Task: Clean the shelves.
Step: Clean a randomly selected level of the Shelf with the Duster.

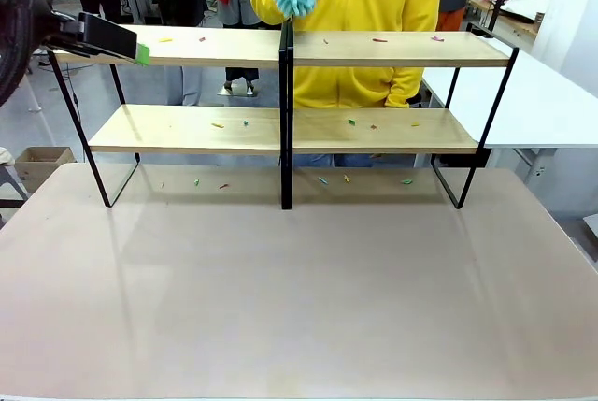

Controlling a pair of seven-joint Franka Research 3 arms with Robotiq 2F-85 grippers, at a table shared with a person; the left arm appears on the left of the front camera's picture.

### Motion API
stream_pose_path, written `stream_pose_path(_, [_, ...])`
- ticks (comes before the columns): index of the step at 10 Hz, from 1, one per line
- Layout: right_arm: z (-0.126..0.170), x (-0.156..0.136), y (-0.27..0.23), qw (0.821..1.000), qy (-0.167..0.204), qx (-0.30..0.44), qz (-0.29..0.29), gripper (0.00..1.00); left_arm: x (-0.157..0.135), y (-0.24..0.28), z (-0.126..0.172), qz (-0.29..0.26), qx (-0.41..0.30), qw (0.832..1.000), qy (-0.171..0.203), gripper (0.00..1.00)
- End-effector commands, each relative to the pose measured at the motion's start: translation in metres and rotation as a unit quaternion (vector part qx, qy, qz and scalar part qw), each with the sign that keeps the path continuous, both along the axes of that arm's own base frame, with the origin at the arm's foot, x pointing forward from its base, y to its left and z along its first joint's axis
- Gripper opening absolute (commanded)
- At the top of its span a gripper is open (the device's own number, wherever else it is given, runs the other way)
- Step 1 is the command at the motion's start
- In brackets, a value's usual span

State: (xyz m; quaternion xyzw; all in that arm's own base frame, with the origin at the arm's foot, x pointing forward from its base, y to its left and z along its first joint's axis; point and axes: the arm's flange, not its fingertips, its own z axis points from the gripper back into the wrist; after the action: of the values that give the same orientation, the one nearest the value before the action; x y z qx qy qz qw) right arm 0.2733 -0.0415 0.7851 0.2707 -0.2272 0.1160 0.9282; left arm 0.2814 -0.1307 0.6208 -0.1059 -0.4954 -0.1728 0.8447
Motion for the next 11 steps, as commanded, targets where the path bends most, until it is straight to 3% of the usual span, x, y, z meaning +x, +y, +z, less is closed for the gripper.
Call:
stream_pose_path(1, [-0.01, -0.064, -0.069, 0.999, -0.012, 0.034, -0.003, 0.12, 0.0, 0.001, 0.0, 0.002, 0.0, 1.0, -0.001, 1.0])
stream_pose_path(2, [-0.025, -0.094, -0.085, 0.999, 0.001, 0.045, 0.003, 0.12, 0.0, 0.001, 0.0, 0.002, 0.0, 1.0, -0.001, 1.0])
stream_pose_path(4, [-0.048, -0.11, -0.095, 0.997, 0.026, 0.059, -0.037, 0.12, 0.0, 0.001, 0.0, 0.002, 0.0, 1.0, -0.001, 1.0])
stream_pose_path(11, [-0.046, -0.091, -0.077, 0.997, 0.025, 0.054, -0.039, 0.12, 0.0, 0.001, 0.0, 0.002, 0.0, 1.0, -0.001, 1.0])
